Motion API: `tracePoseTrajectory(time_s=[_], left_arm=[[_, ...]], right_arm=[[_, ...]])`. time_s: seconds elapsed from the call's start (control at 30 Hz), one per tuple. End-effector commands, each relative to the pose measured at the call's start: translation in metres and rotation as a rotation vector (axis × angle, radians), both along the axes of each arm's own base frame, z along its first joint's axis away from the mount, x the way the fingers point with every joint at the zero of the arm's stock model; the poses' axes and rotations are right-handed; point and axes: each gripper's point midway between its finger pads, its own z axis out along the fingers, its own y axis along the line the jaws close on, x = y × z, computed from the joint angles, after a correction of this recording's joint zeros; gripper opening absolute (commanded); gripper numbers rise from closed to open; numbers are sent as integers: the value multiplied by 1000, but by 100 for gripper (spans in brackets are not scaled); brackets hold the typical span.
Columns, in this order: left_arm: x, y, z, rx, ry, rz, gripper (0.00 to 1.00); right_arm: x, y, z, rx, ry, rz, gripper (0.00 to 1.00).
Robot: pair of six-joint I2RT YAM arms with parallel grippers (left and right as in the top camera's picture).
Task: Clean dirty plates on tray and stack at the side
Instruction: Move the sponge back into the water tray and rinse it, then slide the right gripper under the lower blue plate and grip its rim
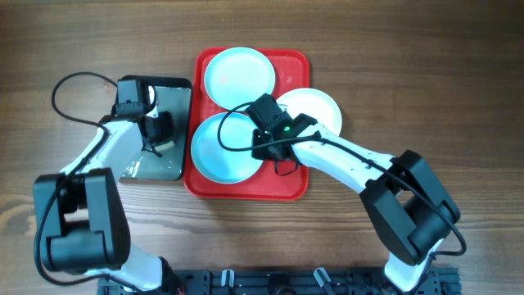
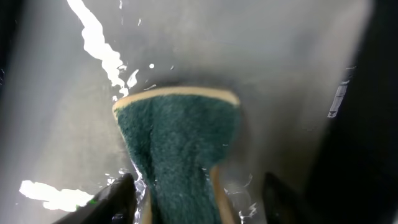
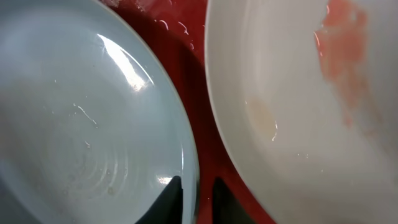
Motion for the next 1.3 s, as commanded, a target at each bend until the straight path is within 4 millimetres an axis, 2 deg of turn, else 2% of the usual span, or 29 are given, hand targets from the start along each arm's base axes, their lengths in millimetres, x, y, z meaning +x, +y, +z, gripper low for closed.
tracePoseTrajectory(time_s=[0.0, 0.1, 0.23, 0.43, 0.7, 0.87, 0.97, 1.1, 1.2, 1.27], left_arm=[[1, -2, 11, -12, -32, -3, 85], [1, -2, 10, -13, -29, -2, 100], [1, -2, 10, -12, -28, -3, 100], [1, -2, 10, -12, -29, -3, 100], [1, -2, 10, -12, -29, -3, 100], [1, -2, 10, -12, -28, -3, 100], [1, -2, 10, -12, -29, -3, 100], [1, -2, 10, -12, -29, -3, 100], [1, -2, 10, -12, -29, -3, 100], [1, -2, 10, -12, -29, -3, 100]], right_arm=[[-2, 6, 7, 30, 2, 21, 22], [-3, 6, 5, 28, 7, 22, 22], [-5, 4, 2, 23, 14, 19, 21], [-7, 5, -6, 30, 33, -8, 13], [-9, 6, -7, 27, 36, -2, 13], [-10, 6, -17, 21, 58, -25, 13], [-12, 8, -18, 27, 65, -21, 4], [-6, 11, -13, 37, 48, -11, 4], [2, 15, 4, 37, 3, 32, 4], [9, 10, 19, 5, -33, 18, 4]])
